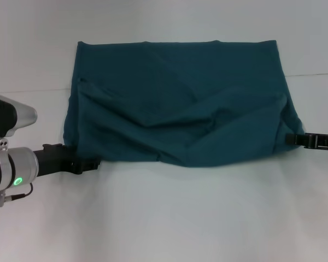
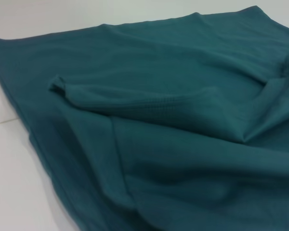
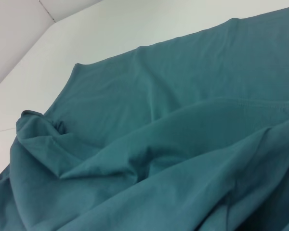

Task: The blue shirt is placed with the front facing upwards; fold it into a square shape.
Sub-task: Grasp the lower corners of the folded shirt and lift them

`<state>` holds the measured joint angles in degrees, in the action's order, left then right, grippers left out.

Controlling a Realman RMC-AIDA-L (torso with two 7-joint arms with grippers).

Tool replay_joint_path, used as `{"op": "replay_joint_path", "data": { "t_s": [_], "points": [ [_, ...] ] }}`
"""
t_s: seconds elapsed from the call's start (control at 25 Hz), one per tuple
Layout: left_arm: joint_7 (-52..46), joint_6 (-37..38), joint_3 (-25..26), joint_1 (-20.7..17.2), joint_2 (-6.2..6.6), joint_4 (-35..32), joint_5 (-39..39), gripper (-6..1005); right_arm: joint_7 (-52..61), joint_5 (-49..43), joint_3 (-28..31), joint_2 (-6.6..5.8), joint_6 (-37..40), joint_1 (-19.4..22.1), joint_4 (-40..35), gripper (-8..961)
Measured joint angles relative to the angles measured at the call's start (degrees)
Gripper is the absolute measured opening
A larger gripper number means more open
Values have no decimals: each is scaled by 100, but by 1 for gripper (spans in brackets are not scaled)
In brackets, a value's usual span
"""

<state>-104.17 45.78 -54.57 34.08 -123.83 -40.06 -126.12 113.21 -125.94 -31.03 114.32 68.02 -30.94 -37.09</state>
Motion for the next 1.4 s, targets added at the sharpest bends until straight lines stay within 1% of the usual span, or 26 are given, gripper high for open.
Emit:
{"op": "replay_joint_path", "data": {
  "t_s": [0.32, 0.48, 0.72, 0.92, 1.24, 1.4],
  "points": [
    [35, -62, -89, 11, -1, -21, -21, 667, -17, 0, 17, 0, -10, 0, 0, 35],
    [31, -139, -174, 31, -1, -23, -201, 657, -35, 0, 50, 0, -10, 0, 0, 35],
    [-36, -145, -253, 42, -9, -79, -270, 447, -37, 0, 59, 6, -9, 0, 0, 36],
    [-45, -145, -256, 43, -10, -117, -272, 204, -37, 2, 62, 16, -8, 0, -1, 36],
    [-53, -13, -228, 4, -14, -171, -272, 3, -70, 8, 71, 11, -7, 0, 0, 36],
    [-98, 339, -186, -141, -25, -394, -216, 3, -127, 9, 71, -17, 5, 40, -1, 36]
  ]
}}
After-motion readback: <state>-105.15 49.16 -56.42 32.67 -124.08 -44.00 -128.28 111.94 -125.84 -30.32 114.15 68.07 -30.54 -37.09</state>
